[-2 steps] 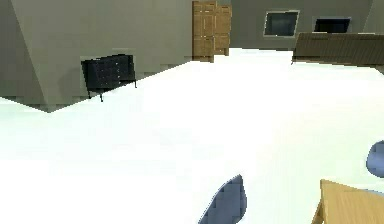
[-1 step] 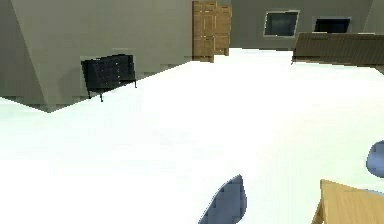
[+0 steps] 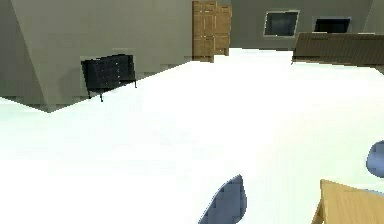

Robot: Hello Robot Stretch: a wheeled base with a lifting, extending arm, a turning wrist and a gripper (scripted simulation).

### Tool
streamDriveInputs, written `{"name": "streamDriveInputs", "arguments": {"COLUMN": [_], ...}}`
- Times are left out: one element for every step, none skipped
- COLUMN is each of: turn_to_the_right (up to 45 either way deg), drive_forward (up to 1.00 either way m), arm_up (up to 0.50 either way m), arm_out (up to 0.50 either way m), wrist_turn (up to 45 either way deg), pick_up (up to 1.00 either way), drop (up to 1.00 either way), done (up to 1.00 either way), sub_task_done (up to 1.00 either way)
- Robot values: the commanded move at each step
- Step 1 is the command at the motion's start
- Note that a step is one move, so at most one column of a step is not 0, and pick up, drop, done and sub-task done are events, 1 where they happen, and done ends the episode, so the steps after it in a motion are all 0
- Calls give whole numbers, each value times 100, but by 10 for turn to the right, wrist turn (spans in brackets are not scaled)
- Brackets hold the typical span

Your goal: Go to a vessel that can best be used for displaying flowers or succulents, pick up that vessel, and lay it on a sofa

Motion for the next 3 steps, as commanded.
{"name": "streamDriveInputs", "arguments": {"turn_to_the_right": [0,0,0], "drive_forward": [0,0,0], "arm_up": [0,0,-30], "arm_out": [0,0,0], "wrist_turn": [450,330,0], "pick_up": [0,0,0], "drop": [0,0,0], "done": [0,0,0], "sub_task_done": [0,0,0]}}
